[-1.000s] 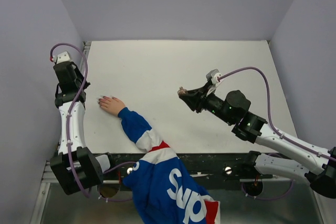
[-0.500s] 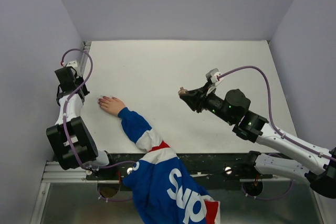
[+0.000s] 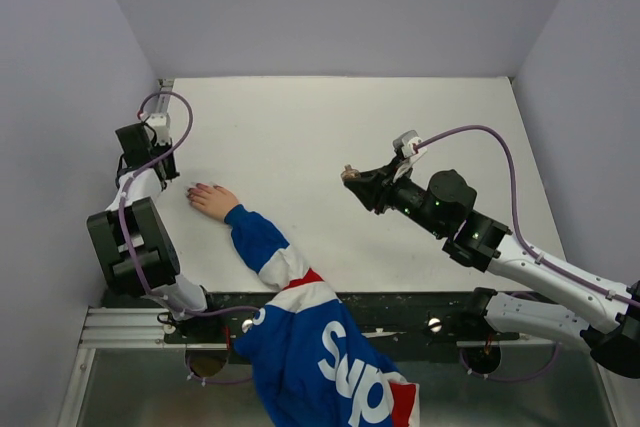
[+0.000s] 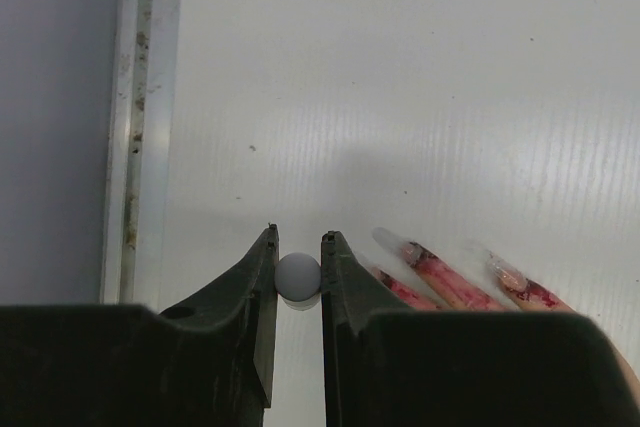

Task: Paint the nails

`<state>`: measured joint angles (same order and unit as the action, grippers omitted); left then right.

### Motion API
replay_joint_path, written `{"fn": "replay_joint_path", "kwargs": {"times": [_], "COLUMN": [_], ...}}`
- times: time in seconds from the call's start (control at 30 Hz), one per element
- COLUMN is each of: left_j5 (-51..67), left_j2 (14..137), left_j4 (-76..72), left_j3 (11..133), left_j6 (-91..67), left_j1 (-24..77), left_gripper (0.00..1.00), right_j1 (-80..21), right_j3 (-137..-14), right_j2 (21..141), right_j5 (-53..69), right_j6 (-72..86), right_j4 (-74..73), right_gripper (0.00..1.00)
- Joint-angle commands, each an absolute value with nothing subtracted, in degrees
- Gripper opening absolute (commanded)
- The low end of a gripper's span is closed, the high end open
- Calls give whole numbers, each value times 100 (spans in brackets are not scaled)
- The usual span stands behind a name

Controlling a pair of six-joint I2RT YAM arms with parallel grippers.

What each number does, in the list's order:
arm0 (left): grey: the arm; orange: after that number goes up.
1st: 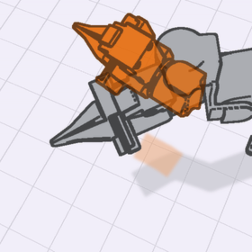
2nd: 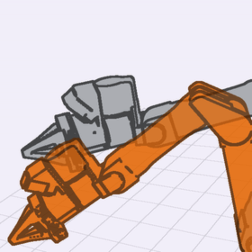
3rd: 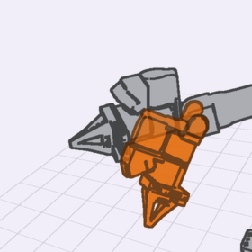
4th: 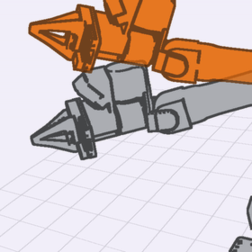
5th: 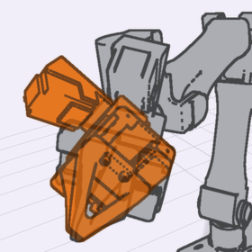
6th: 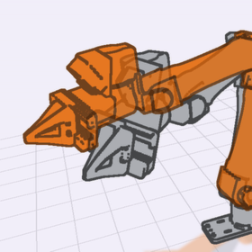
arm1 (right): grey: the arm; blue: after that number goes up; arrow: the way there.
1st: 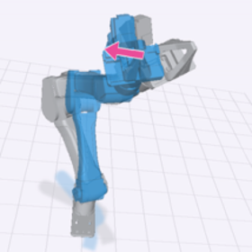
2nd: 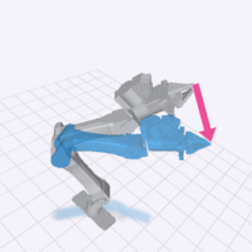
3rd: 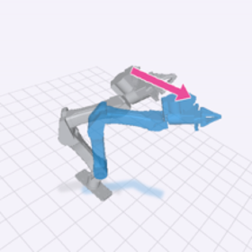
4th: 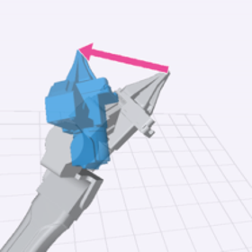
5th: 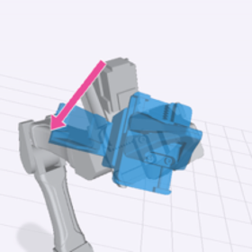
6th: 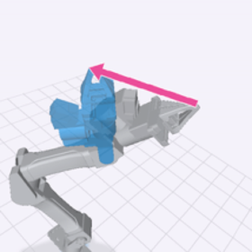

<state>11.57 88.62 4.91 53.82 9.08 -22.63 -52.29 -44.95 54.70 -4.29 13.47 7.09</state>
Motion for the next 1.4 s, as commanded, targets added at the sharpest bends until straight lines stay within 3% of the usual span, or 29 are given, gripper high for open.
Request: {"fn": "replay_joint_path", "kwargs": {"times": [0.0,1.37], "left_j5": [1020,1072], "left_j2": [9324,9510], "left_j4": [984,1810], "left_j3": [5704,5889], "left_j6": [1344,1740], "left_j1": [-1890,-1626], "left_gripper": [0,0], "right_j1": [-5238,-5230], "right_j3": [-4535,-4236], "right_j2": [5397,5063], "right_j5": [-624,-765], "right_j6": [1406,1512], "right_j4": [659,721], "right_gripper": [1,1]}}
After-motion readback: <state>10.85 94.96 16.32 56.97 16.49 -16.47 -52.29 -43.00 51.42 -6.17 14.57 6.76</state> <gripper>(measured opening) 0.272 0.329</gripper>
